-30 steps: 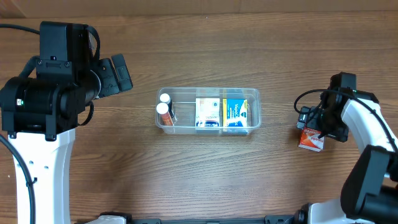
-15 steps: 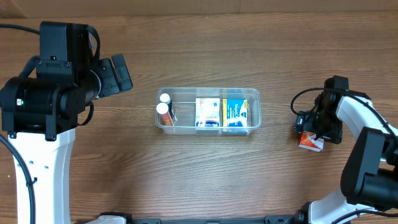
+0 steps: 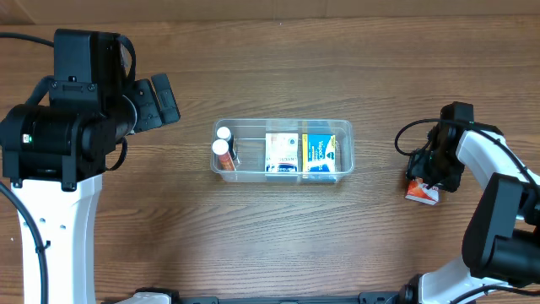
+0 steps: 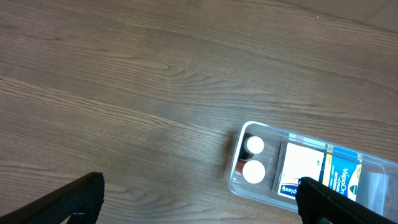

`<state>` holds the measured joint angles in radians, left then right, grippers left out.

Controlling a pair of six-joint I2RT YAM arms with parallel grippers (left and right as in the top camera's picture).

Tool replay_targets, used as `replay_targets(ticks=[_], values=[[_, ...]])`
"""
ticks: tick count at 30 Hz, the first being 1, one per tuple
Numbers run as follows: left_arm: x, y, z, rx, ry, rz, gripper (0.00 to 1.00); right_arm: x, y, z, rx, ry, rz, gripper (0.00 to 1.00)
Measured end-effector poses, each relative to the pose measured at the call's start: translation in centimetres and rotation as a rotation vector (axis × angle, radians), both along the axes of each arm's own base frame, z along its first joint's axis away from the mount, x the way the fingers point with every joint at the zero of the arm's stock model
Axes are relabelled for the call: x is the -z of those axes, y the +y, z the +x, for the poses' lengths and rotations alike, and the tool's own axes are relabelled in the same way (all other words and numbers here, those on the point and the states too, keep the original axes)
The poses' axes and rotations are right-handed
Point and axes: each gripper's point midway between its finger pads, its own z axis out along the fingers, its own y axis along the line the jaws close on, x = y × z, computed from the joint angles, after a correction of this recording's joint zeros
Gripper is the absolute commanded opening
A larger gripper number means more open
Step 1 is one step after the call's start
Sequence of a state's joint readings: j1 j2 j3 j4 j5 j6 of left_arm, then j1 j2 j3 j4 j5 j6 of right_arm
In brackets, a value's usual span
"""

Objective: Pack container
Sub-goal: 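Grasp the red Panadol box with the right gripper, then place the Panadol box into the container's right end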

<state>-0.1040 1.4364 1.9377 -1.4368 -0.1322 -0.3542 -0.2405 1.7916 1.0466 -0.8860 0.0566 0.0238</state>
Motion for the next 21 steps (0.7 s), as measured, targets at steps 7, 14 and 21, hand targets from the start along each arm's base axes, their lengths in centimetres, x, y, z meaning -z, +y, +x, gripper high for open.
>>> replay_targets(ticks=[7,14,21], values=[[0.0,0.0,0.0,0.0,0.0,0.0,1.0,-2.8,1.0,0.9,-0.018,-0.001,0.028,0.62],[0.0,0.0,0.0,0.009,0.001,0.006,1.0,-15.3,8.1,5.5,-0.208,-0.349,0.008,0.61],[0.0,0.0,0.0,0.011,0.001,0.008,1.0,-20.9,19.9,5.2,-0.39,-0.56,0.136,0.61]])
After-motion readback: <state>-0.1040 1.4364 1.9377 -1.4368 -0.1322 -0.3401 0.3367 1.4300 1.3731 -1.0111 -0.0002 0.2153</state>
